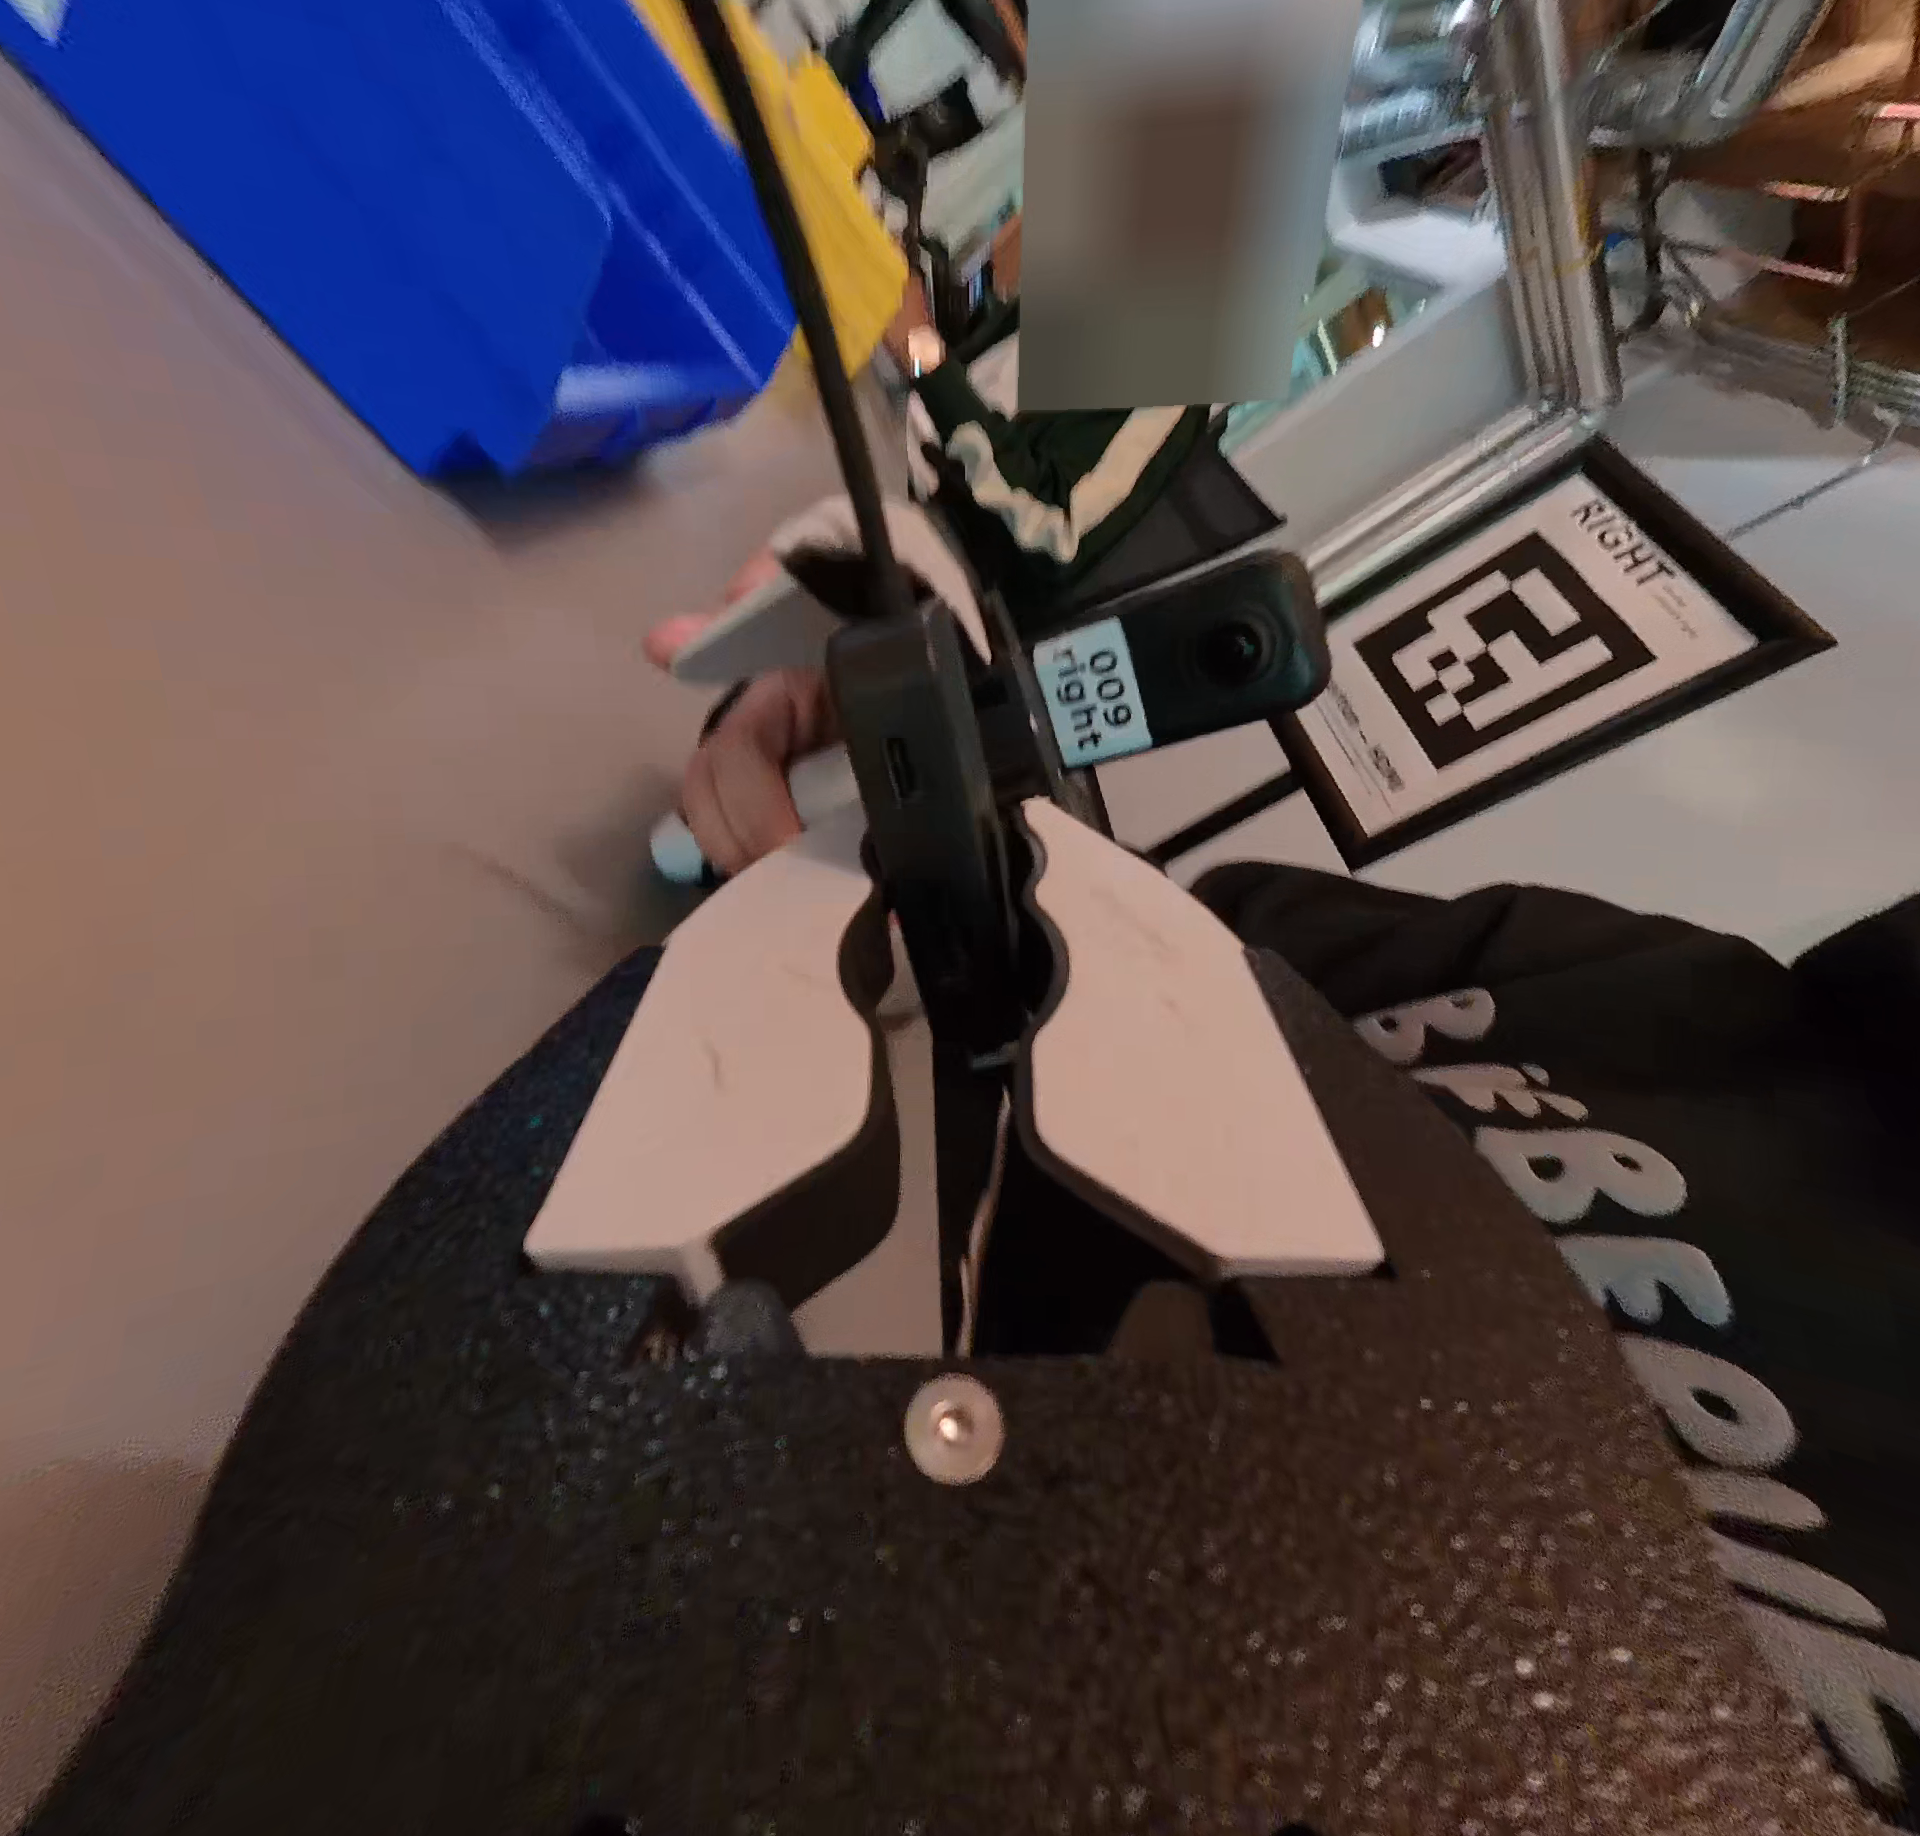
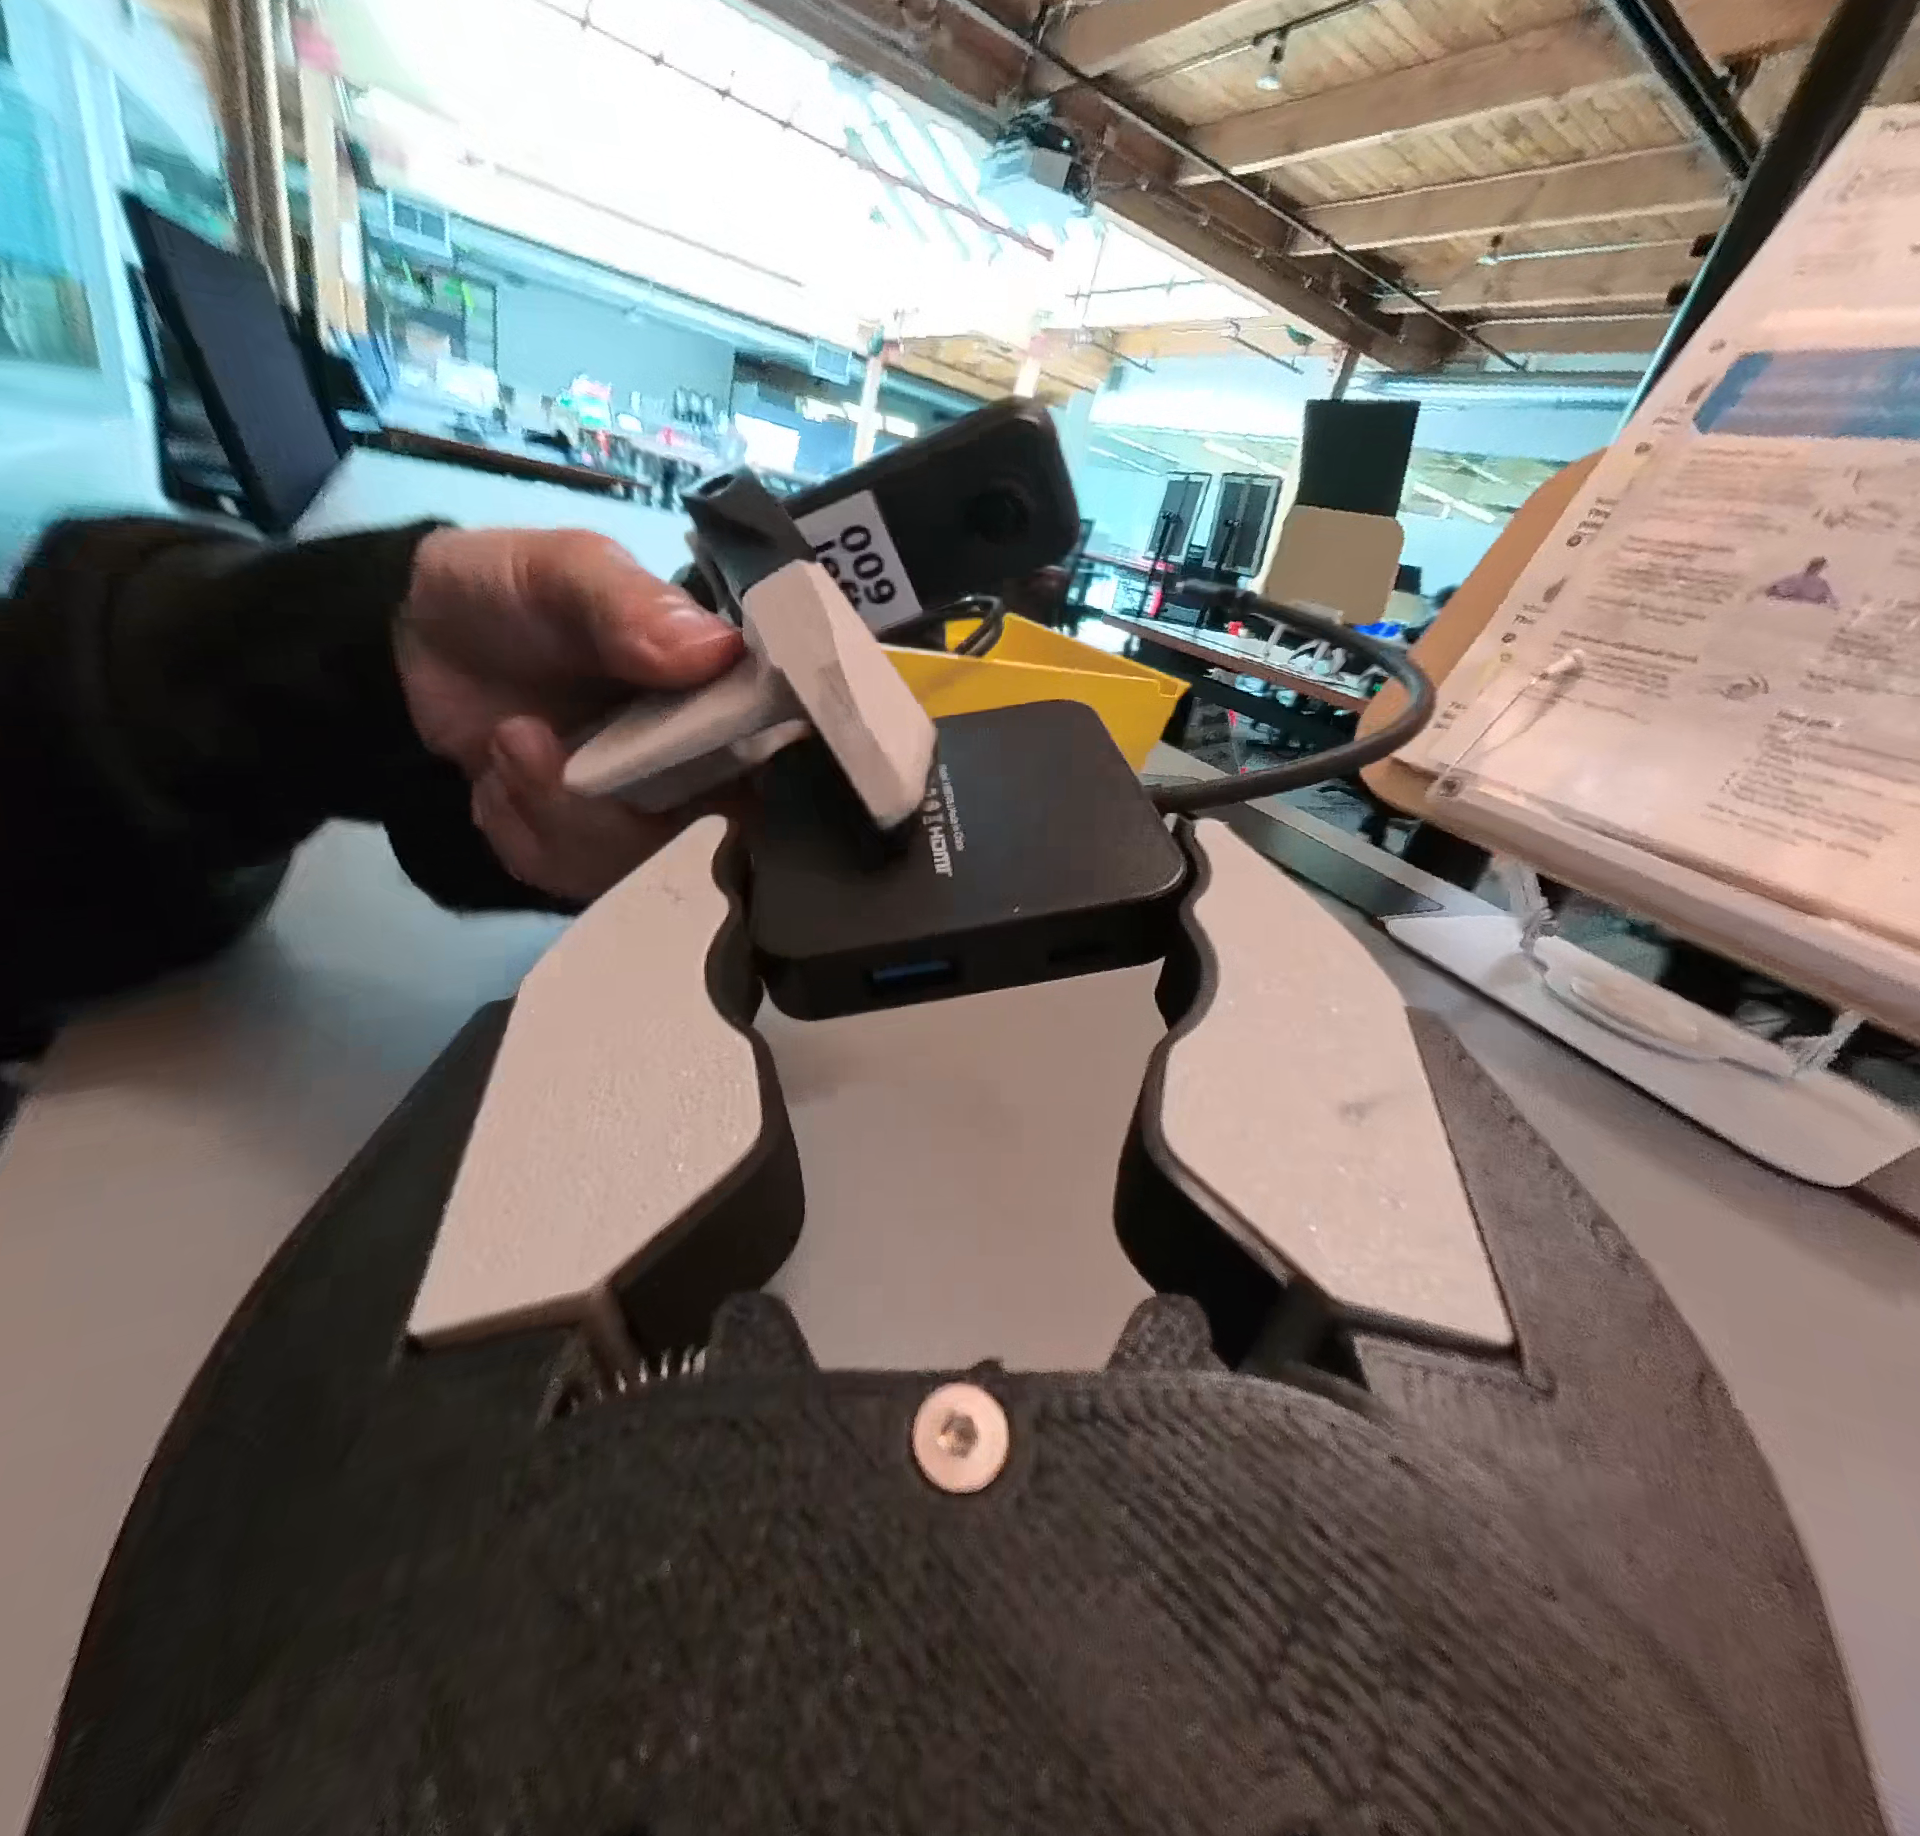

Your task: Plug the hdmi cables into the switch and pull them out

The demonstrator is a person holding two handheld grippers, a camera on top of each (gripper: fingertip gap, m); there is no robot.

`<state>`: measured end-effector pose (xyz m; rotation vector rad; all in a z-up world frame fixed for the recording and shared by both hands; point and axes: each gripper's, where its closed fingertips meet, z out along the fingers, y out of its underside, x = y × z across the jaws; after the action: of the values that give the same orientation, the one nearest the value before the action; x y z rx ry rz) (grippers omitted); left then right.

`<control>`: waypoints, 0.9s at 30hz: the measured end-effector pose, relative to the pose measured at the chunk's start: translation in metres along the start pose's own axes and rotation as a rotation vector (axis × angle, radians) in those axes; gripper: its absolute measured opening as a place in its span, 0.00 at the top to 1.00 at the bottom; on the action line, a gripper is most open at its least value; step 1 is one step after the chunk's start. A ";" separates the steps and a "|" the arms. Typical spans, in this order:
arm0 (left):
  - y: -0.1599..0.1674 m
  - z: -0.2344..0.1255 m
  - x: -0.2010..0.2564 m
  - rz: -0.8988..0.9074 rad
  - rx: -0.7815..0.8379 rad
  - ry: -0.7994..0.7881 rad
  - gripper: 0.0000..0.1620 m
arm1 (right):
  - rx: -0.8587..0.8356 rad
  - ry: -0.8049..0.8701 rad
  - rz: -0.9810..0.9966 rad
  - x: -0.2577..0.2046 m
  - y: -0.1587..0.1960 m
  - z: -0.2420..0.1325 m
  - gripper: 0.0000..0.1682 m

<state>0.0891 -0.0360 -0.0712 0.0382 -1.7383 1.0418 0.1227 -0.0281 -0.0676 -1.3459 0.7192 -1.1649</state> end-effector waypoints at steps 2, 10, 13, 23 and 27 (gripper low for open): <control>-0.015 -0.005 0.000 0.055 0.090 -0.026 0.84 | 0.042 -0.026 0.120 0.003 -0.005 -0.002 0.54; -0.053 -0.051 0.029 0.753 0.330 -0.272 0.78 | 0.261 -0.097 0.561 0.032 -0.025 -0.021 0.54; -0.037 -0.042 0.019 1.025 0.184 -0.419 0.68 | 0.290 -0.103 0.594 0.035 -0.027 -0.023 0.54; -0.055 -0.087 -0.021 1.004 0.071 -0.915 0.65 | 0.123 0.102 0.401 0.049 -0.002 -0.018 0.55; -0.072 -0.195 -0.034 0.765 0.183 -1.262 0.68 | 0.093 0.101 0.345 0.044 0.000 -0.015 0.55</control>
<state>0.2864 0.0319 -0.0420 0.1897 -2.8849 1.9861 0.1225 -0.0743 -0.0604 -1.0414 0.9181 -0.9805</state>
